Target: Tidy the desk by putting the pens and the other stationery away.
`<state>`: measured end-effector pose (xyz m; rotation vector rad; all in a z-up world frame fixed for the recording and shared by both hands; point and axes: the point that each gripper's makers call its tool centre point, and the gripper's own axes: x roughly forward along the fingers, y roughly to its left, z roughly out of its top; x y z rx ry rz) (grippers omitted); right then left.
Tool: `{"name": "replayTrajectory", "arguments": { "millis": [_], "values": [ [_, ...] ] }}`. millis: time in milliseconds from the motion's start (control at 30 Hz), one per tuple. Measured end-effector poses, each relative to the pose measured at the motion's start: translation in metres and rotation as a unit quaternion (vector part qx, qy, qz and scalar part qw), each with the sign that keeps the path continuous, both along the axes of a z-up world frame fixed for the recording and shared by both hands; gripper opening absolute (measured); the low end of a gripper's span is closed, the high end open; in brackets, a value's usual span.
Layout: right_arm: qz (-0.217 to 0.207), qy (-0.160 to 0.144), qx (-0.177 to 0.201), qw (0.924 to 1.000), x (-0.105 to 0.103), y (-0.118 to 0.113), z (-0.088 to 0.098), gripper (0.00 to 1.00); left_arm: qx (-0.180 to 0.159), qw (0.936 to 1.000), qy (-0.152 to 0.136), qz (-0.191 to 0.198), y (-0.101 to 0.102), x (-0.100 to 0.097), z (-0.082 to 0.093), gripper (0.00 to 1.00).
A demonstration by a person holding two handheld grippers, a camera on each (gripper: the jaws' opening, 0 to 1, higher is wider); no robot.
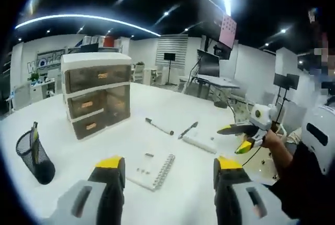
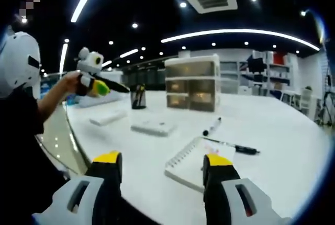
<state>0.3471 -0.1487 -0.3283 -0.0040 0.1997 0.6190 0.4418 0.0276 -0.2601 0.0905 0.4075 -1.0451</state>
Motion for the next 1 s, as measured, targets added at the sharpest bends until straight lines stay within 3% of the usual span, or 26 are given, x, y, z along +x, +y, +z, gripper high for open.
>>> {"name": "replayTrajectory", "arguments": {
  "millis": [233, 700, 767, 1000],
  "values": [
    [-0.001, -0.001, 0.004, 1.0000, -0.002, -0.001, -0.001, 0.59, 0.009, 0.9989, 0.044, -0.016, -0.030, 0.017, -0.003, 0.68],
    [-0.003, -0.003, 0.007, 1.0000, -0.006, -0.006, -0.002, 0.59, 0.037, 0.9939, 0.096, -0.041, -0.085, 0.040, -0.013, 0.65],
    [-0.003, -0.004, 0.006, 1.0000, -0.007, -0.007, -0.002, 0.59, 0.029, 0.9904, 0.126, -0.049, -0.096, 0.042, -0.012, 0.66],
    [-0.005, -0.007, 0.000, 1.0000, -0.010, -0.008, -0.001, 0.59, 0.035, 0.9856, 0.162, -0.032, -0.117, 0.069, -0.010, 0.66]
  ]
}}
